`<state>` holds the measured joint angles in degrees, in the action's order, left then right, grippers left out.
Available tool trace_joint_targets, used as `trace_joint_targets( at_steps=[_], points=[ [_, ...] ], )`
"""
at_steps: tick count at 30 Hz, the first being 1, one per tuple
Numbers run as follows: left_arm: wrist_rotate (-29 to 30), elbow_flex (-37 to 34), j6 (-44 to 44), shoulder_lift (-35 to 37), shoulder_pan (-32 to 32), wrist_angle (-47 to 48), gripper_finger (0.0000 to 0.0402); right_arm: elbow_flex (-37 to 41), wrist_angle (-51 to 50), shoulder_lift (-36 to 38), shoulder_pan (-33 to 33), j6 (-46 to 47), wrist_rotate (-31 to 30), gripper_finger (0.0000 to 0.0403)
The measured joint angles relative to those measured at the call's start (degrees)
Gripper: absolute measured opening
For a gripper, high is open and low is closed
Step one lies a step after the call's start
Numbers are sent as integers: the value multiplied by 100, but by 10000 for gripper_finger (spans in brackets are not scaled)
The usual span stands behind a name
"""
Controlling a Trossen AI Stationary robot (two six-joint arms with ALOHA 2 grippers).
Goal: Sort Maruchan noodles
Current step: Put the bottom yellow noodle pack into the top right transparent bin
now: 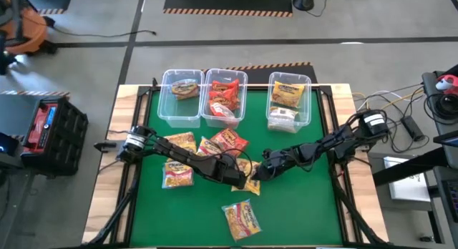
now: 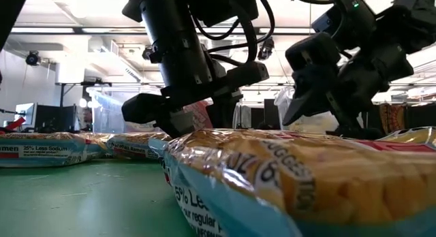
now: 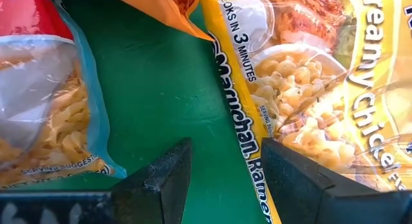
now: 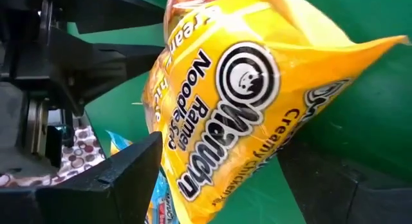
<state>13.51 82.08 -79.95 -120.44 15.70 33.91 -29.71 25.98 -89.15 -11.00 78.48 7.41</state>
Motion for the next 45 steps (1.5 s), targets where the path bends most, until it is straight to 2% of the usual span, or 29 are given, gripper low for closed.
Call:
trace_joint_targets(
  at_steps=[5, 16, 36, 45],
  points=[
    [-45, -7, -10, -8, -2, -2, 170, -152, 1, -226, -3, -41, -103, 294],
    [-87, 49, 26, -16, -2, -1, 170, -523, -39, -236, 12, -1022, -377, 271],
    [-216, 61, 29, 184, 7, -248, 170, -547, -177, -215, 2, -1014, -227, 185],
    [-98, 61, 70, 517, 13, -365, 170, -549, -164, -178, 2, -1076, 213, 128]
  ],
)
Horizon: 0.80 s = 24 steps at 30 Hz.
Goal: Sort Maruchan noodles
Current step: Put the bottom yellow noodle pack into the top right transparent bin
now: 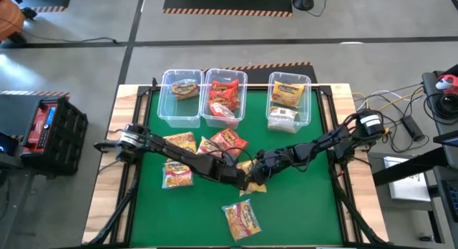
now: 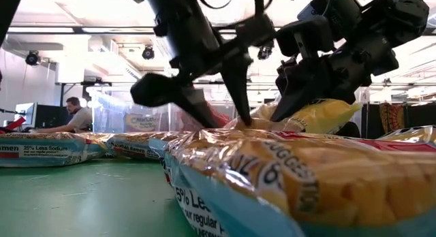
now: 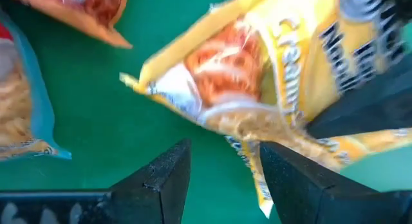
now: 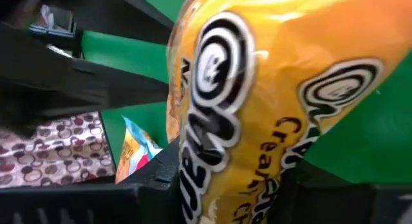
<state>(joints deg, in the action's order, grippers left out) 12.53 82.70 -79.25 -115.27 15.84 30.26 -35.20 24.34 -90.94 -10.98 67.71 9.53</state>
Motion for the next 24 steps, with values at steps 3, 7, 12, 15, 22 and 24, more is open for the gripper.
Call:
trace_joint_targets(
  at_steps=[3, 7, 12, 15, 22, 24],
  points=[
    [145, 0, 113, 167, 8, 73, 170, 0, -110, 86, 0, -65, 126, 119],
    [335, 7, 229, 398, 13, 402, 170, 11, -656, 456, 8, -264, 160, 123],
    [498, 7, 254, 481, 13, 834, 170, 13, -1746, 1250, 114, -596, 96, 124],
    [498, 7, 310, 475, 13, 821, 170, 13, -2230, 1808, 279, -839, 101, 123],
    [496, 7, 377, 472, -4, 779, 170, -317, -3562, 3026, 988, -1541, -101, 124],
    [496, 7, 402, 472, -20, 772, 170, -545, -4024, 3286, 1226, -1931, -325, 124]
  ],
)
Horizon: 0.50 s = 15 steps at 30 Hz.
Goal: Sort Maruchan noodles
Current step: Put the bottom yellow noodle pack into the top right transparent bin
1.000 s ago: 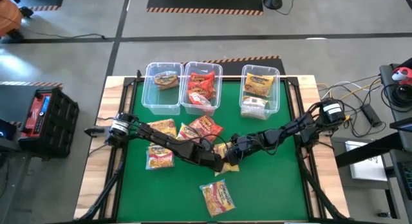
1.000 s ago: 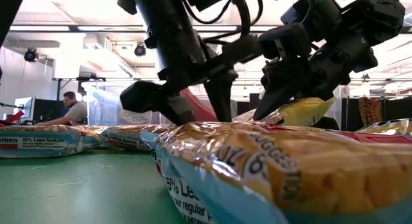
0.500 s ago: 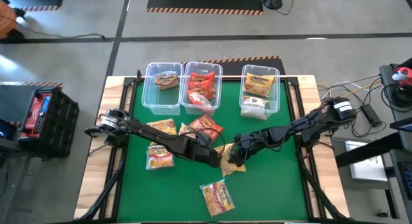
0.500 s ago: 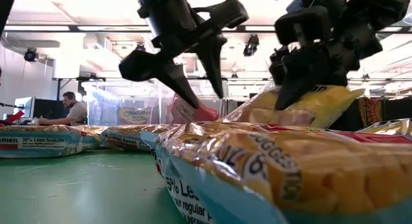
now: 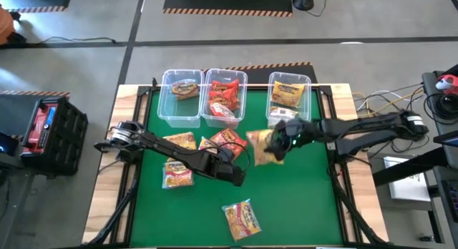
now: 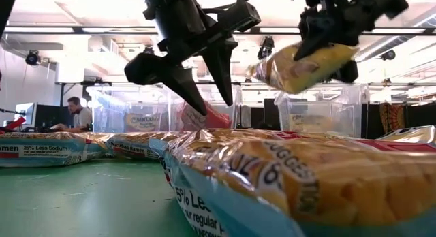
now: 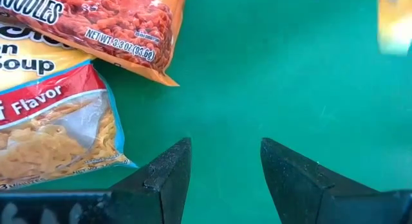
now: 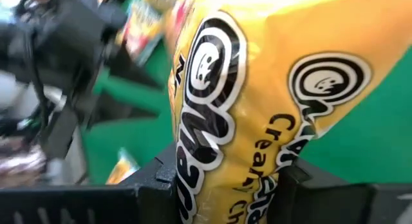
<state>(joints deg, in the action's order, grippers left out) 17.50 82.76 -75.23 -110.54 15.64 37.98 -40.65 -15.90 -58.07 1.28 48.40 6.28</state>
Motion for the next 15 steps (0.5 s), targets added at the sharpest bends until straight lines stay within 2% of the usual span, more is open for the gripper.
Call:
trace_joint_targets(
  at_steps=[7, 12, 15],
  points=[
    [-2, 0, 283, -2, -109, -96, 170, -1048, -1563, 513, 902, -1347, -878, 125],
    [-2, 0, 641, -4, -190, -87, 170, -1947, -3003, 435, 1567, -2189, -2020, 125],
    [-2, 0, 873, -4, -244, 11, 170, -2303, -3540, 275, 1927, -2651, -2413, 125]
  ],
)
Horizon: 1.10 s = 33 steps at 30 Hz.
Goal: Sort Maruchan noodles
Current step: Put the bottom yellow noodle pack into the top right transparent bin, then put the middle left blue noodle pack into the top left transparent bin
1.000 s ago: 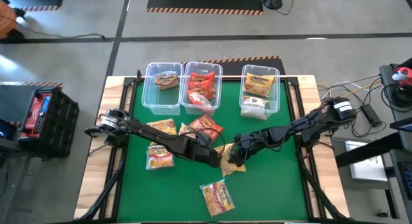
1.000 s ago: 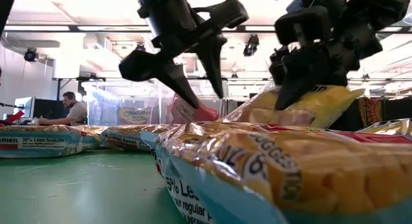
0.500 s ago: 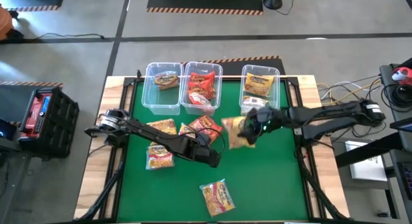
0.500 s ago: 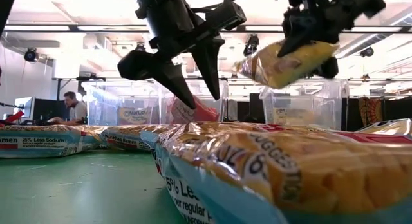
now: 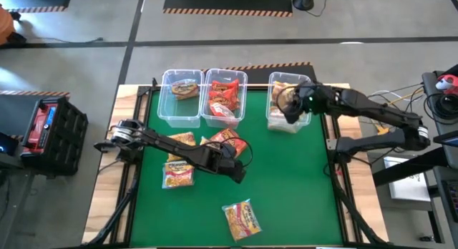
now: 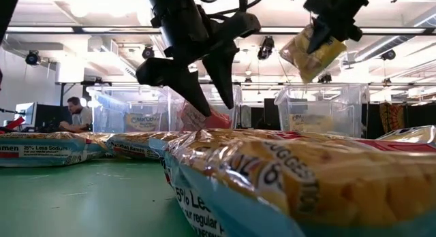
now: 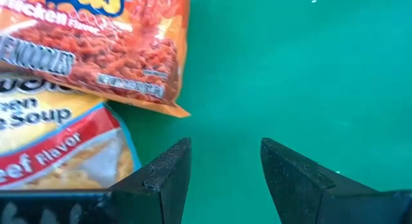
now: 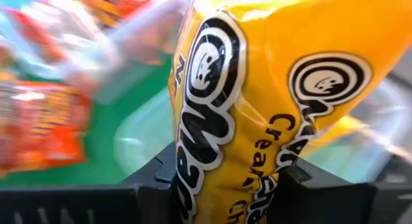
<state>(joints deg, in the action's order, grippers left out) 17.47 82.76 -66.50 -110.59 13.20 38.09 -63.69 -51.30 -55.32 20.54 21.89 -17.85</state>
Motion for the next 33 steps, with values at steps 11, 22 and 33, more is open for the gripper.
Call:
trace_joint_targets(
  at_steps=[11, 22, 33],
  points=[
    [120, 0, 167, -2, -88, 111, 170, -15, -393, -897, 1131, -1674, -360, 125],
    [149, 0, -935, -2, -99, 100, 170, 215, 50, -1945, 1758, -2993, -271, 134],
    [147, 0, -1688, 64, -99, 102, 170, 15, 52, -2213, 1916, -3253, -277, 201]
  ],
)
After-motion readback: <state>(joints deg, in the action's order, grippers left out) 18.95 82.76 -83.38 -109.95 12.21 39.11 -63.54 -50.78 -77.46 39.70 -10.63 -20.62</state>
